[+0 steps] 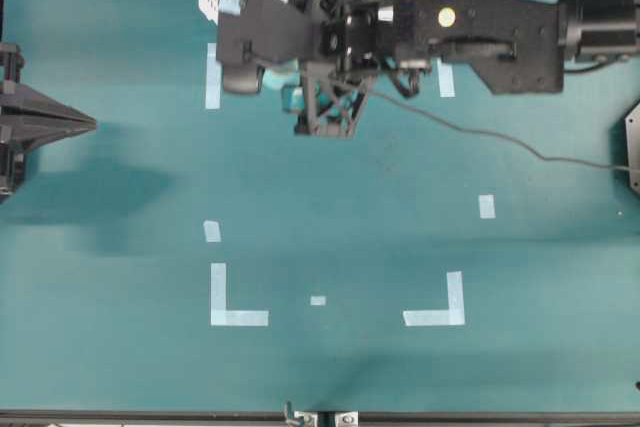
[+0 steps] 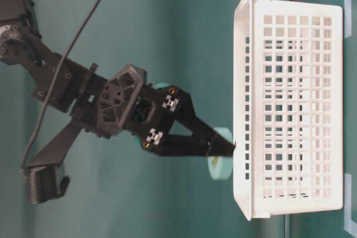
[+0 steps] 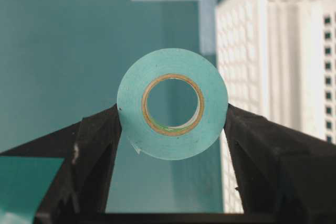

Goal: Put the tape into the white basket.
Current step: 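Carry the tape roll forward over the white basket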

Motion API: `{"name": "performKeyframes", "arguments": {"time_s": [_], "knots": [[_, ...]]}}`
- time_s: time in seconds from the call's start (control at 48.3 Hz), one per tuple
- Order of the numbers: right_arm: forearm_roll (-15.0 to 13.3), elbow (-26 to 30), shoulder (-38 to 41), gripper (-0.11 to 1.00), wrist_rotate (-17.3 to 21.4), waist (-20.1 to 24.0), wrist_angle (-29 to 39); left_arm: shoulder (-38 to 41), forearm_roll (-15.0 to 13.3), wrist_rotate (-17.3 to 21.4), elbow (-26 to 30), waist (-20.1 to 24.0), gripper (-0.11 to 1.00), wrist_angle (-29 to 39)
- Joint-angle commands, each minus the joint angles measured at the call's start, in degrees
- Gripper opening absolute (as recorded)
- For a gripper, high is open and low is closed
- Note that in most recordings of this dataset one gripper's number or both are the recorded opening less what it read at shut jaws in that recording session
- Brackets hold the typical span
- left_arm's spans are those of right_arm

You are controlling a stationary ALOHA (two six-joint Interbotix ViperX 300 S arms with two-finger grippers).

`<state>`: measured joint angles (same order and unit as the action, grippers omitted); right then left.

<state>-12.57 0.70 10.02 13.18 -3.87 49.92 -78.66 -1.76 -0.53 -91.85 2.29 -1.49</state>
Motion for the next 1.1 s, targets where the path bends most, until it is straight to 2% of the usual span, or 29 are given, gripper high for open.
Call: {"name": "performKeyframes", "arguments": {"time_s": [0.0, 0.455, 0.683, 1.076], "knots": [[-0.2, 0.6, -2.5, 0.68, 0.1, -1.2, 1.2, 0.5, 0.2, 0.1, 1.4, 0.2, -0.11, -0.2], [-0.2, 0.4, -2.6, 0.68, -0.2, -8.2, 2.2, 0.5, 0.1, 0.1, 1.3, 0.2, -0.11, -0.2], [-0.2, -2.6, -4.3, 0.68, -0.7, -12.7, 1.8, 0.5, 0.1, 0.1, 1.4, 0.2, -0.11, -0.2], [-0.2, -7.7, -5.6, 0.68, -1.1, -15.4, -5.4, 0.5, 0.1, 0.1, 1.4, 0.2, -0.11, -0.2]]}}
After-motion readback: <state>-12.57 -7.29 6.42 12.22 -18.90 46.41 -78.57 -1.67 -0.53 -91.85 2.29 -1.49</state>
